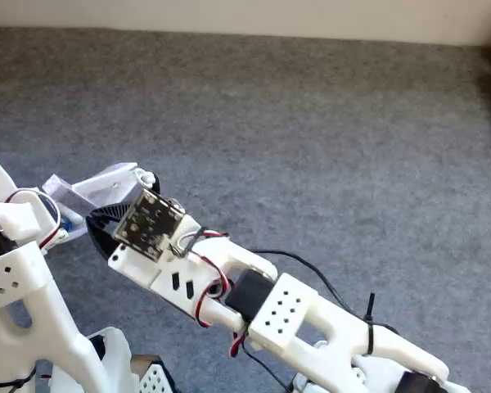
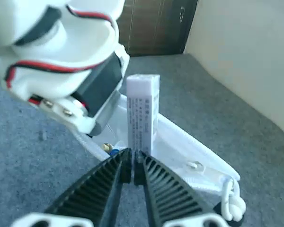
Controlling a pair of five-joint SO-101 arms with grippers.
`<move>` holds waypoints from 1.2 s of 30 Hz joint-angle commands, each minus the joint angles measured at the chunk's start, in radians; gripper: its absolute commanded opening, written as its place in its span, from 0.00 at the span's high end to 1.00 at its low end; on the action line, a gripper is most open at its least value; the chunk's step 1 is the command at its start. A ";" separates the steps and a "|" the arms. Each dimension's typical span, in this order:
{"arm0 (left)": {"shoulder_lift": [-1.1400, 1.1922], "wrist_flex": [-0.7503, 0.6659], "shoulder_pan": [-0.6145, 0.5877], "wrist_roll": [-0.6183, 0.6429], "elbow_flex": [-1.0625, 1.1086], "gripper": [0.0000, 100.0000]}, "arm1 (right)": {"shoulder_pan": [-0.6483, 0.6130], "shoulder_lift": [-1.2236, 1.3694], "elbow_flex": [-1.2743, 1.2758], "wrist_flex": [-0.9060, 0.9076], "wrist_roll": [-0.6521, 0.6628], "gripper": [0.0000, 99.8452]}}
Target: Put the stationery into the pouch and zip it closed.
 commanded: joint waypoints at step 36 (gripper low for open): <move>0.019 -0.015 -0.041 0.012 -0.001 0.99 | -0.084 -0.056 -0.260 0.271 0.005 1.00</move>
